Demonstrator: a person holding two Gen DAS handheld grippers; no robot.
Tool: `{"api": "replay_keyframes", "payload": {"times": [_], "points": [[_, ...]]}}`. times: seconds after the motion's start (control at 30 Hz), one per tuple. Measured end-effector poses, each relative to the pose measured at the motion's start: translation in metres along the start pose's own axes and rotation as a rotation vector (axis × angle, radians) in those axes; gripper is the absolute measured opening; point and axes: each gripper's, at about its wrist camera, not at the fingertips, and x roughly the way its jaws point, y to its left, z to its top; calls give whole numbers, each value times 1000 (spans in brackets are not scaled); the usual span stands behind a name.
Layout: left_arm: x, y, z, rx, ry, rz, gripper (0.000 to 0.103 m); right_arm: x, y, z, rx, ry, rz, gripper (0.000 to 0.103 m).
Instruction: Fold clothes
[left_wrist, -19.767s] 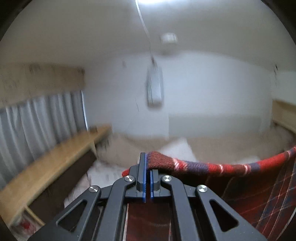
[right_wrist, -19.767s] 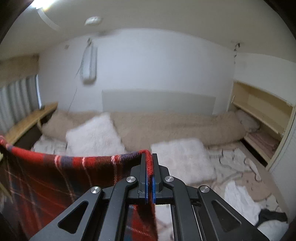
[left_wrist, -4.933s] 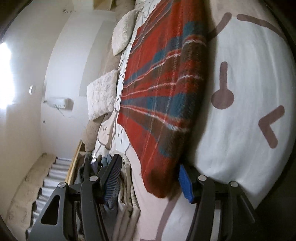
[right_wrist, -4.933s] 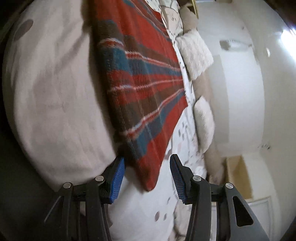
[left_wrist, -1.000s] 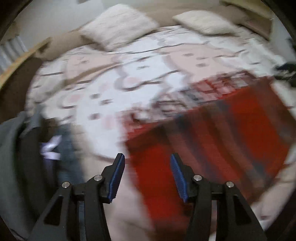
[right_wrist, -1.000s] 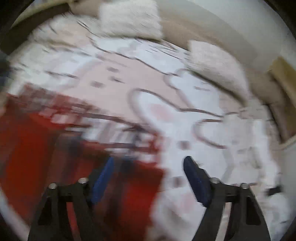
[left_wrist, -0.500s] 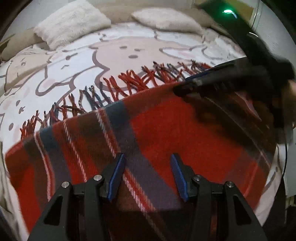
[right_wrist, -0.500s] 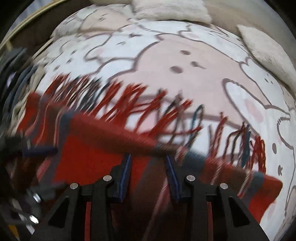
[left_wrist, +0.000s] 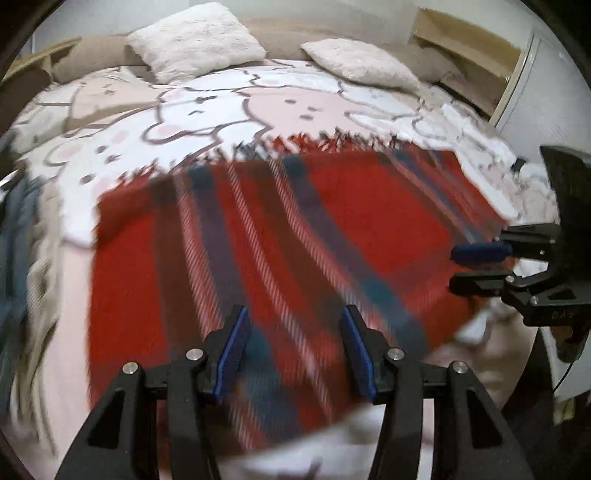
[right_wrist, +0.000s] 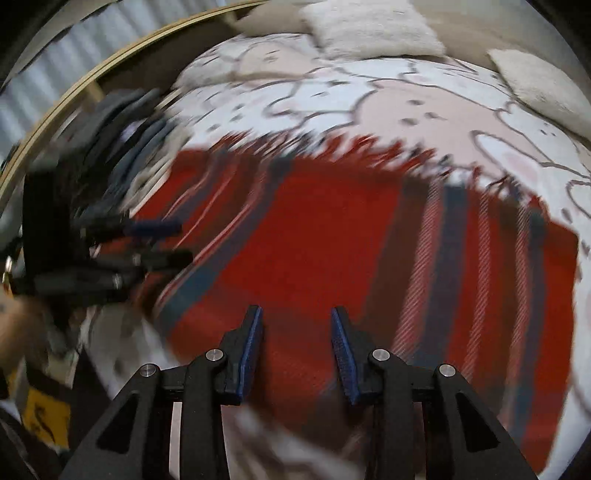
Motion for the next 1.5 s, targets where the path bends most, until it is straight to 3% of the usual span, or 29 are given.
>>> {"api": "replay_keyframes", "payload": {"times": [0.07, 0.17, 0.27, 0.37, 0.53, 0.6, 0.7, 0.8, 1.0, 1.17, 1.3, 1.37, 1.47, 1.5], "points": [[1, 0, -18, 21, 36, 89, 52, 5, 15, -12, -30, -18, -10, 39], [-2, 17, -32, -3, 28, 129, 55, 14, 17, -26, -58, -31, -70, 38], [-5, 26, -38, -2, 12, 160, 55, 1, -6, -43, -36, -59, -115, 39], [-9, 32, -41, 11, -6, 186, 55, -24, -46, -60, 56, -64, -199, 39], [-14, 42, -46, 32, -38, 230, 55, -65, -131, -92, 335, -89, -316, 39], [-24, 38, -44, 25, -69, 250, 55, -83, -148, -102, 464, -119, -325, 39], [-40, 13, -40, 75, -138, 252, 55, -103, -160, -124, 688, -200, -167, 40], [-49, -31, -35, 179, -213, 227, 55, -107, -158, -144, 863, -251, -12, 74], [-39, -131, -17, 295, -333, 69, 56, -88, -149, -172, 1112, -281, 221, 74], [-13, -195, 5, 327, -376, -69, 56, -77, -172, -173, 1242, -299, 269, 74], [10, -240, 11, 426, -354, -147, 56, -81, -185, -162, 1226, -301, 246, 74], [20, -254, 10, 477, -339, -147, 56, -80, -193, -159, 1218, -296, 243, 70], [33, -265, 6, 531, -311, -137, 56, -74, -204, -157, 1217, -271, 266, 43], [35, -267, 5, 545, -310, -126, 56, -73, -207, -157, 1211, -263, 277, 28]]}}
